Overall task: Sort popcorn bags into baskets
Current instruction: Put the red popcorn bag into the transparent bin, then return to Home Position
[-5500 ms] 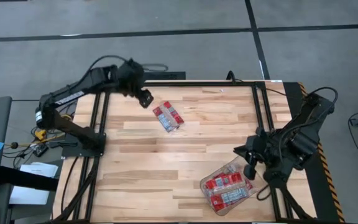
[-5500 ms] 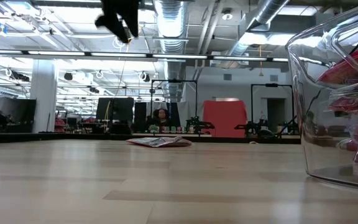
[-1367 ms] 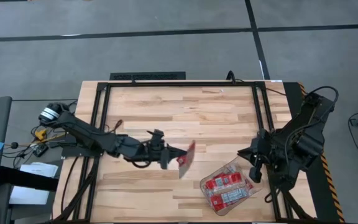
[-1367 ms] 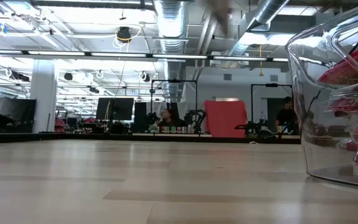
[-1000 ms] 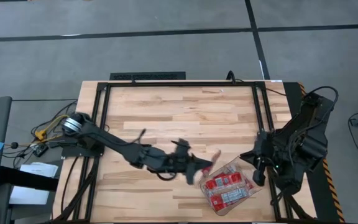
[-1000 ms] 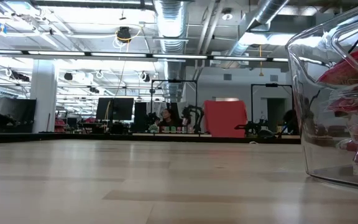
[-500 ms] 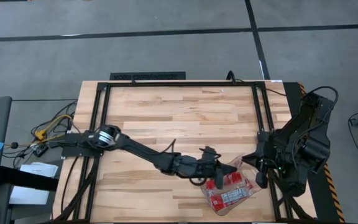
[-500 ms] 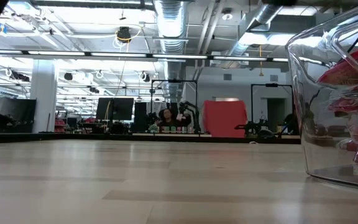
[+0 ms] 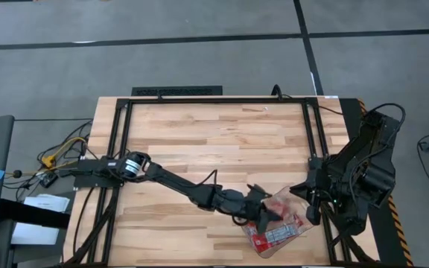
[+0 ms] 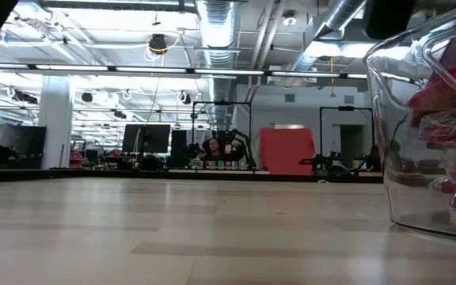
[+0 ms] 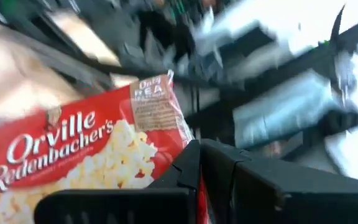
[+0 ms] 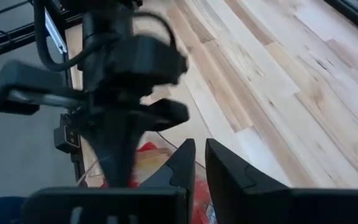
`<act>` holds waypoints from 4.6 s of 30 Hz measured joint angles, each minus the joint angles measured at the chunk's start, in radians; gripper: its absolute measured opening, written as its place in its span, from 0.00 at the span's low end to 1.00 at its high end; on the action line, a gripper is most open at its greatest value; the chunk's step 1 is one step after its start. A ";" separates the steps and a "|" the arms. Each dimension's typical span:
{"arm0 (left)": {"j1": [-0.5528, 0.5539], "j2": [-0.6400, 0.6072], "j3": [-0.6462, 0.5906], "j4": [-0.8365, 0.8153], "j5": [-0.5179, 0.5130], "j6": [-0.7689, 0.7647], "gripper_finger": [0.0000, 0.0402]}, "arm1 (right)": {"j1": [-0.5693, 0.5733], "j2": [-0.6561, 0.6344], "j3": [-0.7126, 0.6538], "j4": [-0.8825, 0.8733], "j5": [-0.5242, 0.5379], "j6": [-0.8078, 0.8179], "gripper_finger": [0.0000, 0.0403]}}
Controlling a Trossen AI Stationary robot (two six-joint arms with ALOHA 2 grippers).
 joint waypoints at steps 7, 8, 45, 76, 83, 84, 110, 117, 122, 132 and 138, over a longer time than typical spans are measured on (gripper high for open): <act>-0.006 0.000 -0.001 -0.036 0.272 0.041 0.00 | 0.000 0.000 0.000 -0.007 0.000 -0.002 0.16; -0.007 0.000 -0.001 -0.062 0.293 0.041 0.00 | 0.000 0.000 0.000 -0.007 0.000 -0.002 0.16; -0.074 -0.769 0.075 -0.938 0.172 0.573 0.00 | -0.084 -0.026 0.052 0.102 0.195 -0.363 0.16; -0.034 -2.293 -1.349 -0.555 -0.416 0.753 0.00 | -0.828 -1.127 -0.787 1.162 -0.366 -1.128 0.16; -0.030 -2.274 -1.581 -0.394 -0.377 0.591 0.00 | -0.825 -1.264 -1.032 1.272 -0.368 -1.053 0.16; -0.030 -2.278 -1.613 -0.346 -0.353 0.582 0.00 | -0.826 -1.262 -1.037 1.262 -0.370 -1.050 0.16; -0.031 -2.255 -1.821 -0.329 -0.454 0.417 0.00 | -0.825 -1.265 -1.380 1.248 -0.449 -0.890 0.16; -0.031 -2.249 -1.818 -0.379 -0.477 0.493 0.00 | -0.826 -1.266 -1.426 1.388 -0.459 -0.968 0.16; -0.031 -2.249 -1.818 -0.381 -0.501 0.554 0.00 | -0.826 -1.262 -1.427 1.384 -0.449 -0.969 0.16; -0.031 -2.249 -1.818 -0.383 -0.498 0.556 0.00 | -0.826 -1.263 -1.428 1.389 -0.448 -0.972 0.16; -0.031 -2.249 -1.817 -0.385 -0.497 0.557 0.00 | -0.826 -1.263 -1.428 1.389 -0.448 -0.972 0.16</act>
